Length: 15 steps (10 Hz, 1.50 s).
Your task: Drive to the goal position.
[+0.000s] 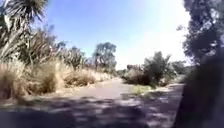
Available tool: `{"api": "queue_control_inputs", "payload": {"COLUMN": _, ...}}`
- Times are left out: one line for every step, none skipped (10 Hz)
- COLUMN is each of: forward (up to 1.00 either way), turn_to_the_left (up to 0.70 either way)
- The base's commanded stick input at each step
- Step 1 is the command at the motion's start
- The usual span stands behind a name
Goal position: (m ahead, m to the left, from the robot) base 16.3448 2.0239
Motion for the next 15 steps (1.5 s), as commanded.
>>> {"api": "queue_control_inputs", "payload": {"forward": 1.00, "turn_to_the_left": 0.00}}
{"api": "queue_control_inputs", "payload": {"forward": 1.00, "turn_to_the_left": 0.00}}
{"api": "queue_control_inputs", "payload": {"forward": 1.00, "turn_to_the_left": 0.00}}
{"api": "queue_control_inputs", "payload": {"forward": 1.00, "turn_to_the_left": 0.00}}
{"api": "queue_control_inputs", "payload": {"forward": 1.00, "turn_to_the_left": 0.00}}
{"api": "queue_control_inputs", "payload": {"forward": 1.00, "turn_to_the_left": 0.00}}
{"api": "queue_control_inputs", "payload": {"forward": 1.00, "turn_to_the_left": 0.00}}
{"api": "queue_control_inputs", "payload": {"forward": 1.00, "turn_to_the_left": 0.00}}
{"api": "queue_control_inputs", "payload": {"forward": 1.00, "turn_to_the_left": 0.00}}
{"api": "queue_control_inputs", "payload": {"forward": 1.00, "turn_to_the_left": 0.00}}
{"api": "queue_control_inputs", "payload": {"forward": 1.00, "turn_to_the_left": 0.00}}
{"api": "queue_control_inputs", "payload": {"forward": 1.00, "turn_to_the_left": 0.00}}
{"api": "queue_control_inputs", "payload": {"forward": 1.00, "turn_to_the_left": 0.00}}
{"api": "queue_control_inputs", "payload": {"forward": 1.00, "turn_to_the_left": 0.00}}
{"api": "queue_control_inputs", "payload": {"forward": 1.00, "turn_to_the_left": 0.00}}
